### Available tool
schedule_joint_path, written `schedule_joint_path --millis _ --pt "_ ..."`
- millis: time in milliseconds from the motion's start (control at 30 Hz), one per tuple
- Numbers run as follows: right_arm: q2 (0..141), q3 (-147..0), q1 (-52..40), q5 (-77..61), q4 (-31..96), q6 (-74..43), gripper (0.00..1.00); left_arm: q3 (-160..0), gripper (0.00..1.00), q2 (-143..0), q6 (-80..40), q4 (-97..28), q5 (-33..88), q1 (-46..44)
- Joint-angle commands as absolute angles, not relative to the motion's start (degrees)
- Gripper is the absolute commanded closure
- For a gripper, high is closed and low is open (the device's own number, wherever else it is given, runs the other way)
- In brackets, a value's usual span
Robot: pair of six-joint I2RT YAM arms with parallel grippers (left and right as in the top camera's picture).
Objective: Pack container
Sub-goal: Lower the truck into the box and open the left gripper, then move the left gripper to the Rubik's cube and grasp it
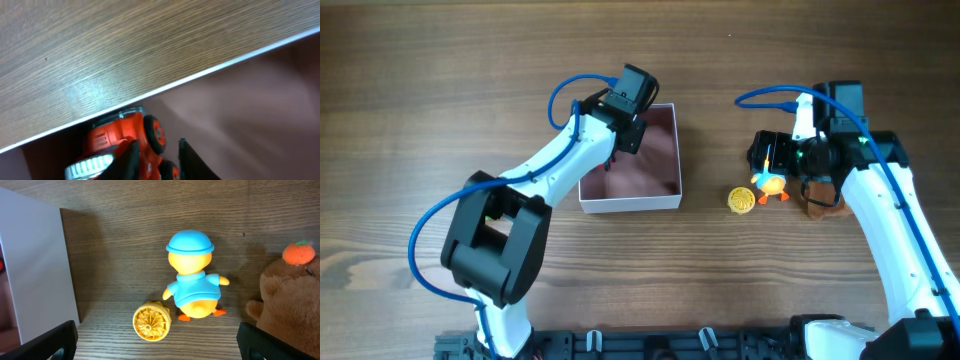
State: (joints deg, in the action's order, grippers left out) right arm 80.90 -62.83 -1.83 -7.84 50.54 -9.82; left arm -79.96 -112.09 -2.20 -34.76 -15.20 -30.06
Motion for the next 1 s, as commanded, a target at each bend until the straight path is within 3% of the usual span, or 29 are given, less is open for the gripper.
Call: schedule_joint_path --millis 0,233,333,433,500,567,733,967 --pt "81.2 -64.4 -2.0 -7.0 50.5 -10.5 0.0 -79.5 0.67 -112.2 -1.9 -33.1 -16.1 -32.3" --pt "81.2 -64.4 -2.0 -7.0 50.6 -10.5 0.0 -79.5 0.68 -108.0 -3.7 -32.6 -15.9 -33.9" --pt "81.2 -64.4 -2.0 -7.0 50.7 -10.5 0.0 -79.5 0.56 -102.0 -3.9 -35.0 -16.0 -33.3" --pt "81.2 -64.4 -2.0 -7.0 50.8 -10.5 0.0 -79.5 0.26 -91.1 -10.4 -44.4 -15.9 -30.3" --pt "81.2 -64.4 -2.0 -7.0 50.9 -10.5 0.0 -79.5 0.18 -84.9 -14.9 -51.4 -15.9 -27.2" --pt "81.2 -64.4 -2.0 -7.0 50.9 -10.5 0.0 -79.5 0.0 -78.3 -23.3 -60.8 -16.0 -21.3" --pt "81.2 -64.4 -2.0 -7.0 51.1 -10.5 0.0 -78.5 0.0 -72.3 -29.1 -74.0 -15.9 -3.0" --pt "81.2 -64.4 -2.0 -6.8 52.5 -9.0 0.0 -62.7 0.0 -75.8 -27.1 -61.8 -9.6 10.6"
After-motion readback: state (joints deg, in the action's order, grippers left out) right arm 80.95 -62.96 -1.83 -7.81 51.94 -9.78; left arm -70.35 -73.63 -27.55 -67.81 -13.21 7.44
